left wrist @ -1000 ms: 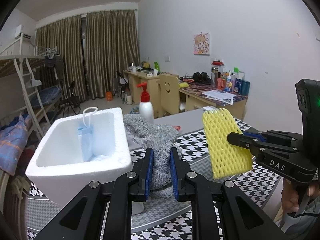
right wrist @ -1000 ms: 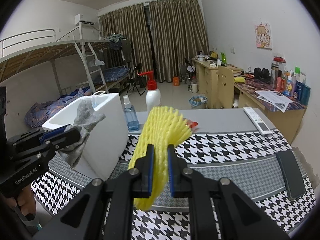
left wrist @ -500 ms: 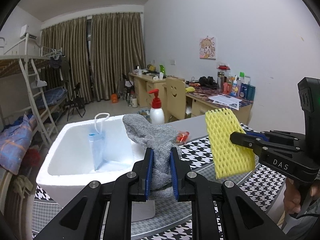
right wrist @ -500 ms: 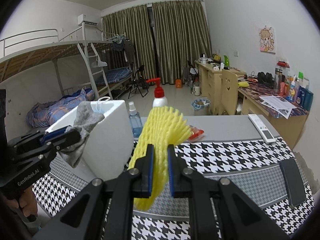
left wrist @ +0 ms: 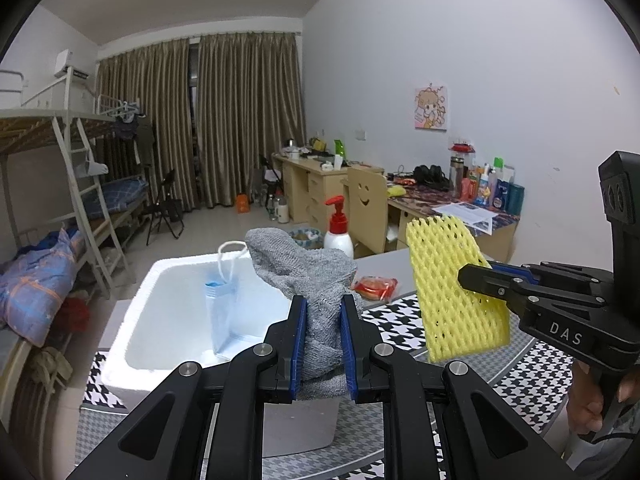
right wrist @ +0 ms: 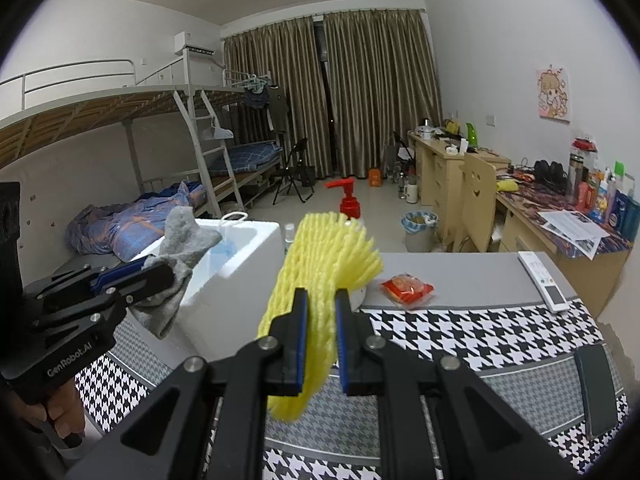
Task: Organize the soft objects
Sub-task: 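Lift and carry the grey sock and yellow mesh sleeve over the styrofoam box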
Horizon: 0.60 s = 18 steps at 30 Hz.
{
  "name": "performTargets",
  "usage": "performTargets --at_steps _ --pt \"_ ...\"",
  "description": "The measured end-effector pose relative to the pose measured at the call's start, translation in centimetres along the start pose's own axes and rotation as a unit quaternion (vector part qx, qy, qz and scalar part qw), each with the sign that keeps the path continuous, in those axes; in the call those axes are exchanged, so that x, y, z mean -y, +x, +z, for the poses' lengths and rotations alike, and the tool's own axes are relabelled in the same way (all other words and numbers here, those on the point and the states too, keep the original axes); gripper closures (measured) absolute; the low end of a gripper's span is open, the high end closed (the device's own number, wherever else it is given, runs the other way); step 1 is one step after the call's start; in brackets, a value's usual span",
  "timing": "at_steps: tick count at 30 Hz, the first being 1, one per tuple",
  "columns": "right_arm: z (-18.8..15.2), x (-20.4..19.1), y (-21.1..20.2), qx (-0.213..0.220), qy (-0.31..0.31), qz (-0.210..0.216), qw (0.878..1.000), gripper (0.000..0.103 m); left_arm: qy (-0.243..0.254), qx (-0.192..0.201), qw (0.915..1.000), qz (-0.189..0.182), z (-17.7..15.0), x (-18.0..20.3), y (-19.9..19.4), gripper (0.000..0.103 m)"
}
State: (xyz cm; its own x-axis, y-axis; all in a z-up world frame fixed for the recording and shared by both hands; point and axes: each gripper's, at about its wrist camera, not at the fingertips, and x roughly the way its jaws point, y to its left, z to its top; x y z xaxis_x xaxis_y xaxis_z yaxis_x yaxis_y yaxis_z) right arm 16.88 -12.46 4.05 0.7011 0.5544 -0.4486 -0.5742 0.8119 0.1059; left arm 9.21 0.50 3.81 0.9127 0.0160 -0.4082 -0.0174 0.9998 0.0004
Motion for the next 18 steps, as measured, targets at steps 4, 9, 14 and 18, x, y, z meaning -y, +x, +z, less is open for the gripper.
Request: performTargets --at_steps 4,9,14,18 --pt "0.6 -0.4 0.1 0.005 -0.003 0.007 1.000 0.087 -0.001 0.004 1.0000 0.007 0.2 -0.3 -0.1 0.085" --pt "1.1 -1.1 0.1 0.011 -0.011 0.016 1.000 0.087 -0.004 0.007 0.9998 0.019 0.5 -0.7 -0.1 0.085" --pt "1.5 -1.7 0.3 0.011 -0.017 0.024 1.000 0.087 -0.010 0.009 0.9995 0.030 0.7 -1.3 -0.1 0.085" --pt "1.7 -2.3 0.7 0.008 -0.020 0.034 0.999 0.087 -0.012 0.009 0.9993 0.035 0.9 -1.6 0.0 0.085"
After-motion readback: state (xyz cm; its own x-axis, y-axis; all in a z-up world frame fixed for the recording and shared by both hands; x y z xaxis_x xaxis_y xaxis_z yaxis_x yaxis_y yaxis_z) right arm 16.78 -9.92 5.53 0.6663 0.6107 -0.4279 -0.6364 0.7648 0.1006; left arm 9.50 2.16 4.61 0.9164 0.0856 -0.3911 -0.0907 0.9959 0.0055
